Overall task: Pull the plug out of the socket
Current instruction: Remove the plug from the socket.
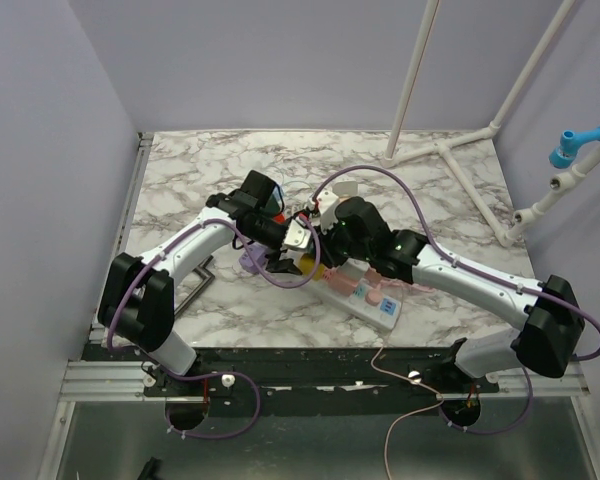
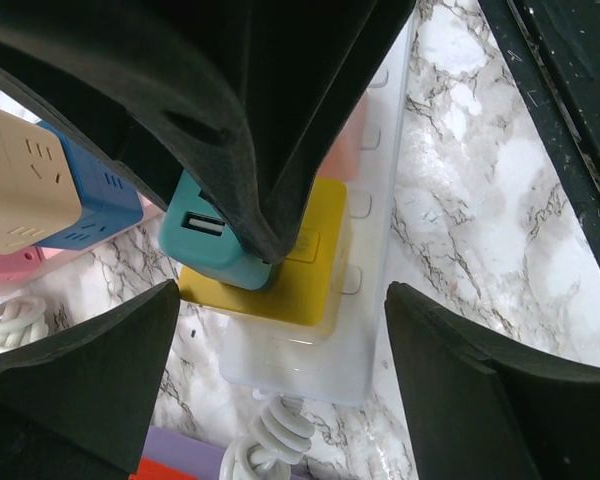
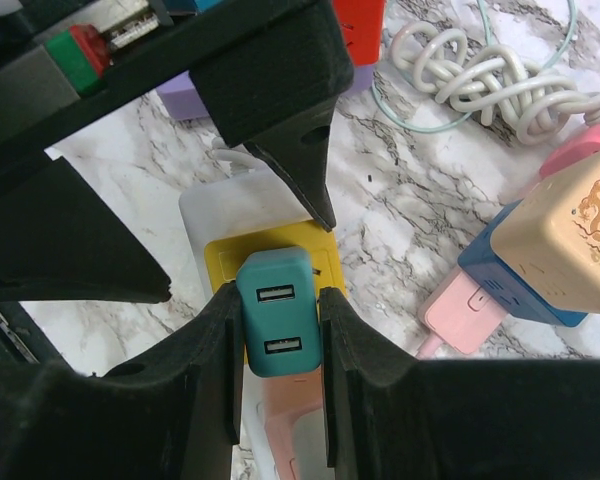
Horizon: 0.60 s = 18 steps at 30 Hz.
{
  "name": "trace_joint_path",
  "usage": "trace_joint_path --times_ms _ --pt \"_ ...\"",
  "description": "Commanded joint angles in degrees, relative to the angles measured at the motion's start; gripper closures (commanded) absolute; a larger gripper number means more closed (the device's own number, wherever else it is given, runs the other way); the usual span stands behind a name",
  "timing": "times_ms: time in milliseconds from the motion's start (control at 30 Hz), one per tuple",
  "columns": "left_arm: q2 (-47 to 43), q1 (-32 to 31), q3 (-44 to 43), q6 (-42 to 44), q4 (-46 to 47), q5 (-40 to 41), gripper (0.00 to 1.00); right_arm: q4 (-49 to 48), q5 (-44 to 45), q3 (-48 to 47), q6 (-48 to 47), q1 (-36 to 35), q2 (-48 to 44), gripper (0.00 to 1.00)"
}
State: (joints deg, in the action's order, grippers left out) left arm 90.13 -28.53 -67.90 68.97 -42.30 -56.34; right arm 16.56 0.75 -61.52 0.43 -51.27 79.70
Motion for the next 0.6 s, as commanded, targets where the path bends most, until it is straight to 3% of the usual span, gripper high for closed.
trace_joint_path --times_ms 0,67,100,133,567 --pt "1.00 -3.89 0.05 -6.60 2.92 -2.28 0.19 -11.66 -4.70 -0.77 1.44 -2.54 -2.70 0.99" --pt "0.80 -3.83 -0.03 -8.74 4.71 -2.08 0.18 -11.68 -4.72 -0.54 1.51 -2.72 -2.96 0.99" --pt "0.54 -3.62 -0.13 -9.52 5.12 -1.88 0.05 -11.49 -4.53 -0.34 1.42 -2.74 -3.19 0.99" --pt "0.22 -3.32 0.11 -10.64 5.64 -1.71 0.02 -11.30 -4.33 -0.05 1.34 -2.70 -3.47 0.99" --pt "1.46 -2.13 -1.17 -12.98 8.24 -0.96 0.01 -12.10 -6.18 1.35 -0.65 -2.85 -4.63 0.99"
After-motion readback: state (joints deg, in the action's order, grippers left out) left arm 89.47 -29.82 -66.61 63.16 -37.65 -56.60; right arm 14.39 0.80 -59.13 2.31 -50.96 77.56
